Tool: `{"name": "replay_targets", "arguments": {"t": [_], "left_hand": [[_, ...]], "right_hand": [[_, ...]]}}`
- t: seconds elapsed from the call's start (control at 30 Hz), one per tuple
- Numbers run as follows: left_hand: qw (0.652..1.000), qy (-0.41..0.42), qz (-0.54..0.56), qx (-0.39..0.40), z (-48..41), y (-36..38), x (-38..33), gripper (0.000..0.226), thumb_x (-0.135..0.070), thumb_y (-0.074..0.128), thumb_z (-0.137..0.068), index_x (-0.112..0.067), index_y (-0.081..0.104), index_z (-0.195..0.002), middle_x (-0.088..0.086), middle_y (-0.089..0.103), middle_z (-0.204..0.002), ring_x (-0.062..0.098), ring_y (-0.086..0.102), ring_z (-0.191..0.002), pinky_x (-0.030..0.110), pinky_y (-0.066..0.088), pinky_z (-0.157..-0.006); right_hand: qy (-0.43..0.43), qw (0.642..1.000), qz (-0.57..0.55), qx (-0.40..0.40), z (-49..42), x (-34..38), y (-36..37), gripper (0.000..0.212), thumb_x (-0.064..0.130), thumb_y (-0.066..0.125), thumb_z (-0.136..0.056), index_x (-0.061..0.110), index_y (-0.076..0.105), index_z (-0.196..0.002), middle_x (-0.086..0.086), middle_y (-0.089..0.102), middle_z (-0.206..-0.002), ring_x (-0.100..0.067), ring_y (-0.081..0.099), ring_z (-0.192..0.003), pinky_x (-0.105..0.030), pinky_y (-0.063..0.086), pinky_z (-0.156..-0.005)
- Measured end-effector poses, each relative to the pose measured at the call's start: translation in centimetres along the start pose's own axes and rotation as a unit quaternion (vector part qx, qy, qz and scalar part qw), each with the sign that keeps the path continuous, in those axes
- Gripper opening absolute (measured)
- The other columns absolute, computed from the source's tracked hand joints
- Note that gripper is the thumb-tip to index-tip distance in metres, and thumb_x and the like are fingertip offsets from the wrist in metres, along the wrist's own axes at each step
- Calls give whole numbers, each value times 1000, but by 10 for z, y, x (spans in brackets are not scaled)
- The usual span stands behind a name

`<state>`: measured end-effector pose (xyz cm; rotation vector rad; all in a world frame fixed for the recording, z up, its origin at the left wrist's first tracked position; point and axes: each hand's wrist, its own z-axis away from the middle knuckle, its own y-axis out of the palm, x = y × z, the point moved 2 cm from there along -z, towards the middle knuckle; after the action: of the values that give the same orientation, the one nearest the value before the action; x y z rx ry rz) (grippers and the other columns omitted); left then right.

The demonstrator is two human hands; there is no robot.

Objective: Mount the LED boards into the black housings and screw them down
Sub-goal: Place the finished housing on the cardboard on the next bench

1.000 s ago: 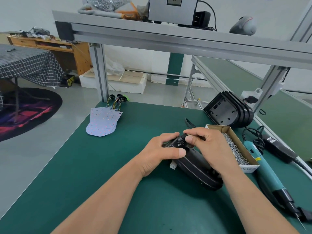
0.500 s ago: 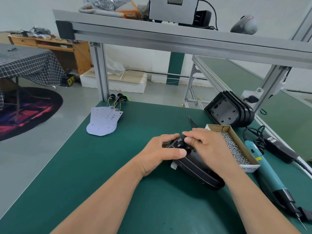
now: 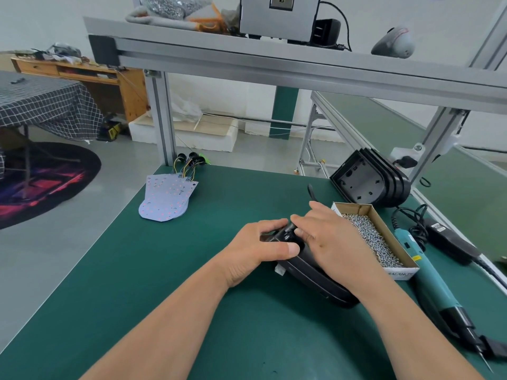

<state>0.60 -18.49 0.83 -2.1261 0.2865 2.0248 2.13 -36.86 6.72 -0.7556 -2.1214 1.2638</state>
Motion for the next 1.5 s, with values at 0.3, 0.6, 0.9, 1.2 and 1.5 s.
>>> {"name": "replay_targets", "arguments": {"t": [0.3,0.6,0.9,1.2,1.5], "left_hand": [[999,18,19,32,2,2,-3,46,-32,80,-88,-19,72,-131,13,73,-126,18,65,-110,52,46,-115],[999,23,30,38,4,7,-10,54,-30,79,-86,-20,69,-137,16,70,-136,28,67,-126,49,46,-118],[987,-8,160,16,5,4,-15,65,-37,77,-74,-29,68,-138,9,63,-127,27,65,-116,37,55,-98],[985,-25,166,-25,9,-1,-21,55,-55,69,-78,-22,75,-122,11,66,-119,28,64,-104,39,60,-87],[985,-30,143,-91,9,-6,-23,74,-73,60,-78,-17,77,-123,13,70,-123,28,64,-104,39,56,-90]], "right_hand": [[19,997,-36,68,-1,5,-9,31,2,51,-100,9,71,-122,-9,62,-92,-29,57,-88,-45,48,-82],[53,990,-74,108,1,3,-6,25,8,47,-100,19,65,-113,3,57,-92,-17,51,-94,-38,43,-90],[240,943,-214,-87,23,-37,-16,47,4,45,-106,28,58,-144,24,61,-135,9,51,-122,-18,37,-108],[154,972,-21,174,25,-47,9,38,7,61,-96,33,72,-122,10,64,-122,-15,61,-113,-34,49,-97],[118,988,40,85,18,-32,16,9,38,60,-101,30,61,-104,4,66,-96,-22,59,-100,-37,44,-81]]}}
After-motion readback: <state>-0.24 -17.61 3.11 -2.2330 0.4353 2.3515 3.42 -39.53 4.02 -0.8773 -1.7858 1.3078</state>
